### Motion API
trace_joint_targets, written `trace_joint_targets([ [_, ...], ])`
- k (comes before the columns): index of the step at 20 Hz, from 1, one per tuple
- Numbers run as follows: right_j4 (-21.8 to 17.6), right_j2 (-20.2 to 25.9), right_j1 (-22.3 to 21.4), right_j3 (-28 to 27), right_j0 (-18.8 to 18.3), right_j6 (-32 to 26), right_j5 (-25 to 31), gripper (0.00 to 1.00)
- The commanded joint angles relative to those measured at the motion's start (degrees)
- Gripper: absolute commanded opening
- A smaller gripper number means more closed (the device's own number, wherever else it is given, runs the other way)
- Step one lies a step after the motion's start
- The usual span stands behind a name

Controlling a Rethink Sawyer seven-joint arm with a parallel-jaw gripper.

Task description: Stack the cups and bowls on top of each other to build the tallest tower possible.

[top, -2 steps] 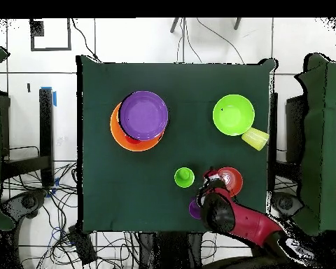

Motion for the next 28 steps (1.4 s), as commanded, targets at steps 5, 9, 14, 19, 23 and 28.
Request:
trace_joint_targets([
  [5, -3.37, 4.74, 3.10, -2.89, -0.54, 2.88, -2.06, 1.00],
  [9, -3.72, 4.85, 3.20, -2.91, -0.68, 2.64, -2.01, 1.00],
  [14, -4.43, 5.08, 3.54, -3.09, -1.15, 2.33, -1.98, 1.00],
  [19, -5.39, 5.70, 3.50, -3.66, -2.18, 1.86, -0.90, 1.00],
  [23, -5.89, 5.79, 3.45, -4.02, -2.30, 1.56, -0.35, 1.00],
  [28, -6.19, 5.91, 4.01, -4.32, -2.21, 1.42, -0.54, 1.00],
])
